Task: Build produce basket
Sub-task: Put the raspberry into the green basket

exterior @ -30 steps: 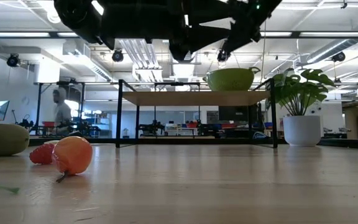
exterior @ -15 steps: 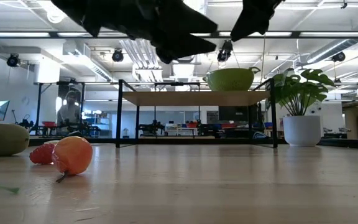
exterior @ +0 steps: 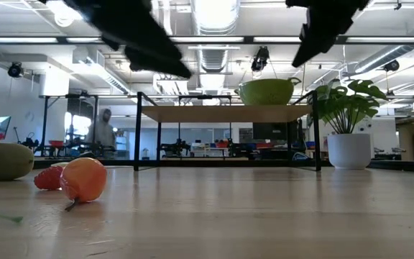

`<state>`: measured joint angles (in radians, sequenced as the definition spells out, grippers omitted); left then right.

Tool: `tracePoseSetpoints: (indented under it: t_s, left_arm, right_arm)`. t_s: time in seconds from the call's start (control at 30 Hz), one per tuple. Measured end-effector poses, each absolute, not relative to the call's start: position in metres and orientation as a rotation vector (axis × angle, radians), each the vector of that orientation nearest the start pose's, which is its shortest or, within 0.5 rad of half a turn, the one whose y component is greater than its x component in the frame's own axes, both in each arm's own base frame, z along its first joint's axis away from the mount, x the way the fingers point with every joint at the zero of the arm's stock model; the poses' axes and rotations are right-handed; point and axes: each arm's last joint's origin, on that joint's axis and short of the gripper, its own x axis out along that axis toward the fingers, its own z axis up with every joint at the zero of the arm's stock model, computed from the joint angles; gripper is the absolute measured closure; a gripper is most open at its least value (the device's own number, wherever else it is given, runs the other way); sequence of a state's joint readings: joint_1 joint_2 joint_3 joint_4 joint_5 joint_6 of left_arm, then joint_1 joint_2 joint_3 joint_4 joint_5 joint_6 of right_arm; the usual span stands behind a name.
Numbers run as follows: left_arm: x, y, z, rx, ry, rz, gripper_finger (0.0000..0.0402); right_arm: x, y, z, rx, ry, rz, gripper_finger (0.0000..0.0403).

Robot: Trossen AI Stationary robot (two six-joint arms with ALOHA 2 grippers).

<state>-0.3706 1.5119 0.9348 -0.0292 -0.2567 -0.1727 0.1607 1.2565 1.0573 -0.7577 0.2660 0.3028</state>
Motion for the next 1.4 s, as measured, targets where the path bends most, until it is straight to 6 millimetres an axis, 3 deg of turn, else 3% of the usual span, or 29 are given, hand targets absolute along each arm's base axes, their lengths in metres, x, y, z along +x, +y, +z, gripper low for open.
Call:
tracePoseSetpoints:
  t_s: [0.23, 0.57, 0.83, 1.4]
  left_arm:
    - [0.277, -0.133, 0.216, -0.159, 0.734, 0.081, 0.0113]
    - [0.251, -0.148, 0.204, -0.326, 0.903, 0.213, 0.0113]
    - [0.240, -0.163, 0.191, -0.206, 0.983, 0.168, 0.0113]
    - [0.242, -0.163, 0.165, -0.099, 1.093, 0.197, 0.0113]
  right_arm:
    - [0.240, 0.041, 0.272, 0.069, 0.922, -0.246, 0.0312]
    - [0.241, 0.041, 0.272, 0.065, 0.905, -0.261, 0.0285]
    - [0.243, 0.041, 0.273, 0.068, 0.884, -0.255, 0.0270]
    - [0.245, 0.042, 0.275, 0.074, 0.865, -0.252, 0.0261]
